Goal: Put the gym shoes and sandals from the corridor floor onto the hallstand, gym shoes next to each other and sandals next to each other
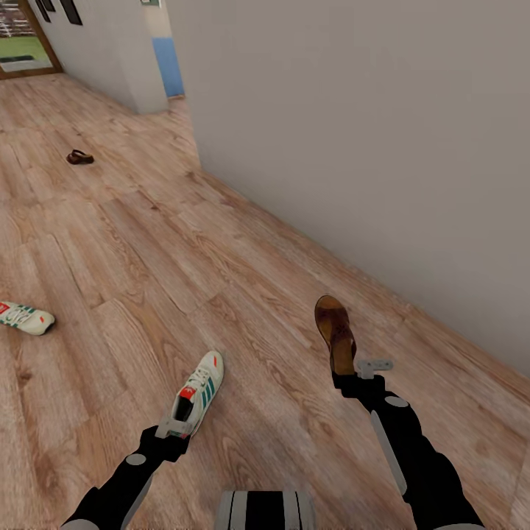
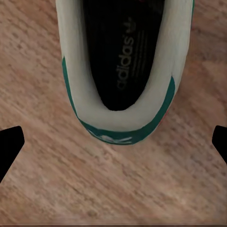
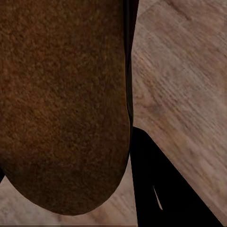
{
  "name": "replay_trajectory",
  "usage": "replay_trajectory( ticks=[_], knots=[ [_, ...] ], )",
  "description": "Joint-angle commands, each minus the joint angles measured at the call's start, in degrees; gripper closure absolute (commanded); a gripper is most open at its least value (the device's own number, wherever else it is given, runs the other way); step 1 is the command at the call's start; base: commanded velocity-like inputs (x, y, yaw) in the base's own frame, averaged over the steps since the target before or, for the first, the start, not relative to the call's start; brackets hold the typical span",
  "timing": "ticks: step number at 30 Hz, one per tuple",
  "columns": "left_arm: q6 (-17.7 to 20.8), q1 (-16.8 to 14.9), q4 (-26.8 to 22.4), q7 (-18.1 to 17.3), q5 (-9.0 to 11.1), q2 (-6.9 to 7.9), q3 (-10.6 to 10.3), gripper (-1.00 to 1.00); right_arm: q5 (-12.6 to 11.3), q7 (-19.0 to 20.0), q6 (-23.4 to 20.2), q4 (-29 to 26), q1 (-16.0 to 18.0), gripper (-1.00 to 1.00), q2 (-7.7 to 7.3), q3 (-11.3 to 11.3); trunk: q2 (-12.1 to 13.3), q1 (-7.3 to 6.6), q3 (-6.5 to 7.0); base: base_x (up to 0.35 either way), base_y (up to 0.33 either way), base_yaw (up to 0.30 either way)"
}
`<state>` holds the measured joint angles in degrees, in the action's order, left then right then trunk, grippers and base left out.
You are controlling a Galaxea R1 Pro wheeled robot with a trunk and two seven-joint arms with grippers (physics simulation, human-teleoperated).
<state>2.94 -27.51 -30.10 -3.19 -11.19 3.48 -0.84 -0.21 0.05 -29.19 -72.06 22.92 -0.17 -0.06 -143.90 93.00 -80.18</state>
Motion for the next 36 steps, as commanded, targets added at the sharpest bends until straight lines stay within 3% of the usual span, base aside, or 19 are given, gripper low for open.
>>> replay_trajectory(
  ticks=[1, 4, 15, 22, 36],
  knots=[
    [0.31, 0.00, -0.13, -0.14, -0.32, 0.03, -0.08, -1.00, -0.23, -0.13, -0.34, -0.08, 0.02, 1.00, -0.01, -0.01, -0.03, 0.01, -0.35, 0.000, 0.000, 0.000],
    [0.31, 0.00, -0.13, -0.11, -0.32, 0.02, -0.10, -1.00, -0.23, -0.13, -0.34, -0.09, 0.02, 1.00, -0.01, -0.03, -0.06, 0.06, -1.06, 0.000, 0.000, 0.000],
    [0.31, 0.00, -0.13, -0.06, -0.33, 0.02, -0.06, -1.00, -0.23, -0.13, -0.34, -0.03, 0.02, 1.00, 0.00, -0.03, -0.06, 0.06, -1.59, 0.000, 0.000, 0.000],
    [0.31, 0.00, -0.13, -0.06, -0.33, 0.03, -0.07, -1.00, -0.23, -0.13, -0.34, -0.02, 0.02, 1.00, 0.00, -0.02, -0.15, 0.24, -3.72, 0.000, 0.000, 0.000],
    [0.28, 0.00, -0.13, -0.06, -0.33, 0.03, -0.04, -1.00, -0.23, -0.13, -0.34, -0.08, 0.02, 1.00, 0.00, -0.03, -0.15, 0.24, -3.81, 0.001, 0.000, 0.000]
  ],
)
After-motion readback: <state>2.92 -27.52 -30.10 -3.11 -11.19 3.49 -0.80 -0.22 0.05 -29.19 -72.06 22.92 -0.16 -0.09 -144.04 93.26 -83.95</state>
